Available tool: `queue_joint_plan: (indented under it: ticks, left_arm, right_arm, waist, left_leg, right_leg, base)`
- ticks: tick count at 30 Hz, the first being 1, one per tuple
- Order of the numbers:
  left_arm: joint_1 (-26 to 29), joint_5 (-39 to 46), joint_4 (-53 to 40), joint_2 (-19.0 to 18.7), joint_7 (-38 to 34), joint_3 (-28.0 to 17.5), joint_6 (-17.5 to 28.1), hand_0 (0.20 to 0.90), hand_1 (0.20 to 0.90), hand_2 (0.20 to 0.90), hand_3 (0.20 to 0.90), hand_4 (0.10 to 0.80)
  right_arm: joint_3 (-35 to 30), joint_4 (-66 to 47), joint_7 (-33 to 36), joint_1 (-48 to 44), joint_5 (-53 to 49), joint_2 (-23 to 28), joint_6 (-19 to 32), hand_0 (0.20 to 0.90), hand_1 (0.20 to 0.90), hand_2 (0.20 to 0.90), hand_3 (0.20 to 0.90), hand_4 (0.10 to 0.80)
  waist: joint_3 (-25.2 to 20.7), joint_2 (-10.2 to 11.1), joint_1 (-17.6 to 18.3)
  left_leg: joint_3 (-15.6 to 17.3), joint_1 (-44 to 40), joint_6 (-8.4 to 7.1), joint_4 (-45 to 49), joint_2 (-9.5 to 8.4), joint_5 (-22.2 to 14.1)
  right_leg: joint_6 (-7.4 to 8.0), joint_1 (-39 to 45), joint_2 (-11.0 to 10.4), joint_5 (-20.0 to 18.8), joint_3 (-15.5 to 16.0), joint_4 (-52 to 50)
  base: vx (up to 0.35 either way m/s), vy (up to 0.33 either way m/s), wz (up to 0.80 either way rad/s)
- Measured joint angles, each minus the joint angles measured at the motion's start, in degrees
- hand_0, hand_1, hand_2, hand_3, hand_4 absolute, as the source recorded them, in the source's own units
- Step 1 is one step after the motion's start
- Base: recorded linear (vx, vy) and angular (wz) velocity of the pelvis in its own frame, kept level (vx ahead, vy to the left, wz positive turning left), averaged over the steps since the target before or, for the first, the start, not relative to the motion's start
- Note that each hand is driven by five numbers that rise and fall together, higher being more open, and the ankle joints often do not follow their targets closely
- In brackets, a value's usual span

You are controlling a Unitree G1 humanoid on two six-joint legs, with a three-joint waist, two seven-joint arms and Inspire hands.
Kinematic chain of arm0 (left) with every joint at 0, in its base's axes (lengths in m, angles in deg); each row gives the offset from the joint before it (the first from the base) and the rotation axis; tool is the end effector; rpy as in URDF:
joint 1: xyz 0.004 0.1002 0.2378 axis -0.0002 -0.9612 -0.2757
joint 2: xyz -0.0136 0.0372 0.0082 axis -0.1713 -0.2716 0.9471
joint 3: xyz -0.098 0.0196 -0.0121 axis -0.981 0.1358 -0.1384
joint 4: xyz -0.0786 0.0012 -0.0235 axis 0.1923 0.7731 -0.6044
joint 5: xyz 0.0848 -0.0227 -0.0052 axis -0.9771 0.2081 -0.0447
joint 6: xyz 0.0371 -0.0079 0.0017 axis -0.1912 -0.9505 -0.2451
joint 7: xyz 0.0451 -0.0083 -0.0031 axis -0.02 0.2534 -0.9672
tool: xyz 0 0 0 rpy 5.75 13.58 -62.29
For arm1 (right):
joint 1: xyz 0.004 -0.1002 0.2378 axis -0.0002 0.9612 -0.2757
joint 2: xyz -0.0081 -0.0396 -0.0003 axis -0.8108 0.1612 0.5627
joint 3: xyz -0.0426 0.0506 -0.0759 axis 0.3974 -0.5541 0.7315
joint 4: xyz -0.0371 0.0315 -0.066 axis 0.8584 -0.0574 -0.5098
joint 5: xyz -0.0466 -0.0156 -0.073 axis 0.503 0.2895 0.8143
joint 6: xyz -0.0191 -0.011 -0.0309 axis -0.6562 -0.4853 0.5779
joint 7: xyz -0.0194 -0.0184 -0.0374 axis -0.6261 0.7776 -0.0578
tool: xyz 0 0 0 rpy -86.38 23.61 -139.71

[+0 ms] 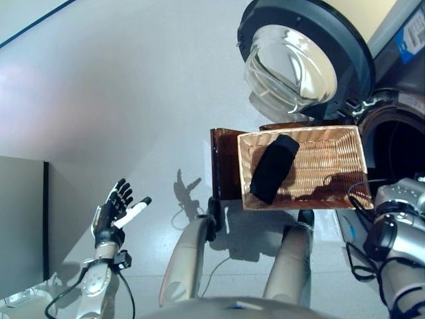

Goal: Pick up the clothes and place them into the washing machine

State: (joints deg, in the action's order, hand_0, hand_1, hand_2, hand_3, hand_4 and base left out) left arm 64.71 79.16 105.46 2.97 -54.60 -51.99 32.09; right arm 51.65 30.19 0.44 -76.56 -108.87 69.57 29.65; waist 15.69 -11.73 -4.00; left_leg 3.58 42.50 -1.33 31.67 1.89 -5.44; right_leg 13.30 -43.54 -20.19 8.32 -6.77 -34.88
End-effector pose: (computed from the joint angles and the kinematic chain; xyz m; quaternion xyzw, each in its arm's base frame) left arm 0.1044 0.2343 -0.0229 -0.0491 0.0938 0.1358 0.9851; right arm 0.2316 -0.3720 0.1118 0.4844 -0.2005 -0.6711 0.5241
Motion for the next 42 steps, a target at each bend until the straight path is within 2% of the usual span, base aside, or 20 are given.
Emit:
queue_joint_plan:
  ticks: [2, 3, 4, 17, 23, 28, 32, 39, 40, 42]
  left_arm:
    - [0.0, 0.0, 0.0, -0.1, 0.0, 0.0, 0.0, 0.900, 0.900, 0.900, 0.900, 0.800]
    - [0.0, 0.0, 0.0, -0.1, 0.0, 0.0, 0.0, 0.900, 0.900, 0.900, 0.900, 0.800]
    - [0.0, 0.0, 0.0, -0.1, 0.0, 0.0, 0.0, 0.900, 0.900, 0.900, 0.900, 0.800]
    - [0.0, 0.1, 0.0, -0.1, 0.0, 0.0, 0.0, 0.900, 0.900, 0.900, 0.900, 0.800]
    - [-0.1, 0.3, 0.0, -0.1, 0.1, 0.0, -0.1, 0.900, 0.900, 0.900, 0.900, 0.800]
    - [-0.5, 0.5, 0.0, -0.1, 1.3, 0.0, -0.1, 0.900, 0.900, 0.900, 0.900, 0.800]
    - [-0.8, 1.6, 0.2, 0.0, 1.5, -0.3, -0.1, 0.900, 0.900, 0.900, 0.900, 0.800]
    - [-0.4, 2.4, 0.5, 0.7, 2.3, -0.9, -0.1, 0.900, 0.900, 0.900, 0.900, 0.800]
    - [-0.3, 2.5, 0.7, 1.1, 2.3, -1.5, -0.1, 0.900, 0.900, 0.900, 0.900, 0.800]
    - [-0.2, 2.5, 0.8, 1.2, 2.2, -1.6, -0.1, 0.900, 0.900, 0.900, 0.900, 0.800]
  right_arm:
    - [0.0, 0.0, 0.0, 0.0, 0.0, 0.0, 0.0, 0.200, 0.200, 0.200, 0.200, 0.300]
    - [0.1, 0.0, 0.0, 0.0, 0.2, 0.0, 0.0, 0.409, 0.409, 0.409, 0.409, 0.449]
    - [0.1, 0.0, 0.0, 0.0, 0.3, 0.0, 0.0, 0.900, 0.900, 0.900, 0.900, 0.800]
    - [-0.1, -0.1, -2.2, 0.2, -1.4, -0.3, 0.2, 0.900, 0.900, 0.900, 0.900, 0.800]
    - [0.5, -1.3, -4.2, 1.9, -1.5, -3.8, 0.1, 0.900, 0.900, 0.900, 0.900, 0.800]
    - [3.7, -2.7, -8.1, 5.4, -1.5, -7.7, -0.3, 0.900, 0.900, 0.900, 0.900, 0.800]
    - [5.3, -3.3, -12.3, 7.7, -2.2, -11.2, -1.8, 0.900, 0.900, 0.900, 0.900, 0.800]
    - [10.6, -2.6, -12.8, 11.7, 1.4, -15.0, -5.4, 0.900, 0.900, 0.900, 0.900, 0.800]
    - [11.9, -2.6, -12.9, 13.0, 3.5, -16.4, -6.7, 0.900, 0.900, 0.900, 0.900, 0.800]
    - [13.0, -2.2, -12.6, 13.5, 5.2, -17.0, -7.0, 0.900, 0.900, 0.900, 0.900, 0.800]
  waist:
    - [-0.1, -0.1, 0.0]
    - [-0.2, -0.3, 0.0]
    - [-0.3, -0.4, 0.0]
    - [-0.5, -0.7, 0.2]
    - [-0.5, -0.4, 0.4]
    - [-0.4, 0.9, 0.8]
    - [-0.5, 3.0, 1.6]
    - [-0.7, 5.6, 1.6]
    - [-0.9, 6.3, 1.5]
    - [-1.1, 6.7, 1.5]
  left_leg:
    - [0.0, 0.0, 0.01, 0.0, 0.00, 0.0]
    - [0.0, 0.0, 0.21, 0.0, 0.01, -0.1]
    - [0.0, 0.0, 0.24, 0.0, 0.02, -0.1]
    - [0.0, -0.1, 0.04, 0.2, 0.21, 0.0]
    - [-0.5, -1.4, 0.03, -0.2, 0.46, 0.0]
    - [-1.2, -2.3, -0.33, -1.3, 0.74, 0.6]
    - [-1.6, -3.6, -0.64, -3.1, 1.12, 1.3]
    - [-1.7, -9.4, -1.03, -9.1, 1.49, 3.0]
    - [-1.9, -11.6, -1.38, -11.9, 1.49, 4.4]
    - [-2.0, -12.6, -1.42, -13.1, 1.52, 4.7]
  right_leg:
    - [0.00, 0.0, 0.0, 0.0, 0.0, 0.0]
    - [0.00, 0.0, 0.0, 0.0, 0.0, 0.0]
    - [0.00, 0.0, 0.0, 0.0, 0.0, 0.0]
    - [-0.01, 0.2, 0.2, 0.0, 0.0, 0.0]
    - [-0.04, 2.0, 0.8, 0.0, 0.3, 0.3]
    - [-0.05, 3.1, 1.1, 0.0, 1.4, 0.8]
    - [-0.26, 4.4, 1.2, -0.2, 2.2, 2.0]
    - [-0.25, 10.8, 1.6, -2.2, 4.1, 8.7]
    - [-0.39, 13.2, 1.8, -3.4, 5.2, 11.6]
    - [-0.39, 14.2, 1.9, -3.7, 5.8, 12.9]
  base:
    - [0.000, 0.000, 0.00]
    - [0.000, 0.000, 0.00]
    - [0.000, 0.000, 0.00]
    - [0.000, 0.000, 0.00]
    - [0.000, 0.000, 0.00]
    - [0.000, -0.001, 0.02]
    - [0.006, -0.005, 0.02]
    - [0.042, -0.041, -0.02]
    - [0.094, -0.045, 0.02]
    - [0.059, -0.048, 0.00]
